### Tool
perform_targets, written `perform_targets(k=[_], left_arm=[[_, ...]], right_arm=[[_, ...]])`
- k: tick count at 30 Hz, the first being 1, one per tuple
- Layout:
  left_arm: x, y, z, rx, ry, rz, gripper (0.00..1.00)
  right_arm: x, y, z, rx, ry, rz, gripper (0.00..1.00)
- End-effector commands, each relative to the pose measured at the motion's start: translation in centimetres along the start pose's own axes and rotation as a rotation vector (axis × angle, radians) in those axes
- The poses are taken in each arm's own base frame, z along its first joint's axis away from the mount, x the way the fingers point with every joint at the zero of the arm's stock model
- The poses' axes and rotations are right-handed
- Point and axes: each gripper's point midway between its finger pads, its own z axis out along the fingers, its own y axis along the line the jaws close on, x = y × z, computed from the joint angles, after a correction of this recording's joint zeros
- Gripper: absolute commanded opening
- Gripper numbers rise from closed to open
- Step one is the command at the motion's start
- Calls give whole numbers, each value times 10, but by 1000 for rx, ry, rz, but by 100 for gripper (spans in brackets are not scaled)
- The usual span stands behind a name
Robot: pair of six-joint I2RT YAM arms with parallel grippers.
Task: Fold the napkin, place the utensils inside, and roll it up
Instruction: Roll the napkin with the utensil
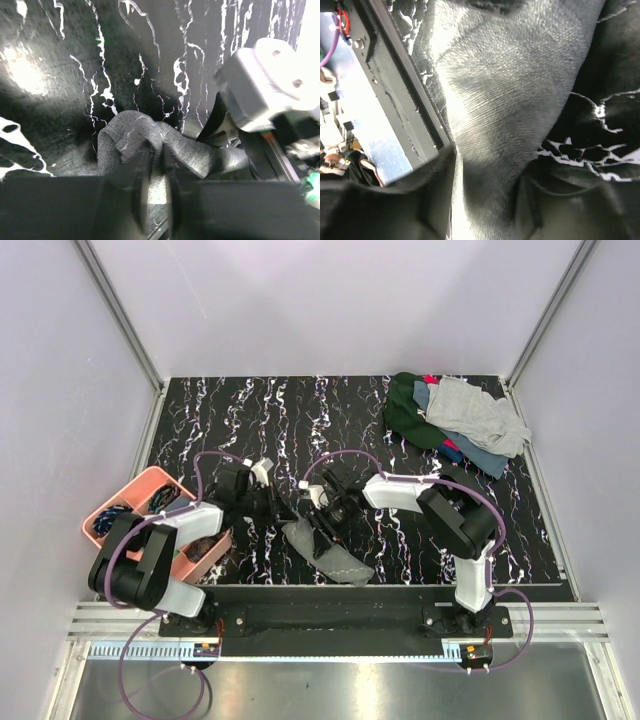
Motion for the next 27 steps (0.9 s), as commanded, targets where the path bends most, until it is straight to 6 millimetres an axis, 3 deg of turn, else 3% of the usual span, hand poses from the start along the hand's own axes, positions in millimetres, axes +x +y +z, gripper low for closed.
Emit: perform_targets(k=[1, 3, 6, 7, 8, 12, 15, 20, 27], left_arm=[[11, 2, 7, 20, 33, -2, 0], [9, 2, 7, 13, 29, -5, 0], [3, 0, 8, 10, 18, -7, 0], [2, -1, 9, 11, 17, -10, 0], [0, -1, 9, 8, 13, -9, 0], [-5, -1, 11, -1, 20, -15, 0], [-5, 0, 13, -5, 28, -17, 0], [-4, 2, 14, -18, 47, -21, 0], [-4, 3, 14, -28, 56, -23, 0]], right_arm=[[-3, -17, -8, 138, -13, -9, 60], [-11, -17, -19, 187, -53, -31, 77], [-21, -19, -35, 274, -110, -67, 87], [-21, -18, -37, 304, -114, -83, 97], [-23, -16, -42, 335, -130, -107, 100], [-23, -24, -48, 534, -156, -186, 100], [-19, -20, -41, 586, -147, -229, 100], [-13, -13, -25, 563, -120, -245, 100], [1, -28, -16, 615, -54, -177, 98]])
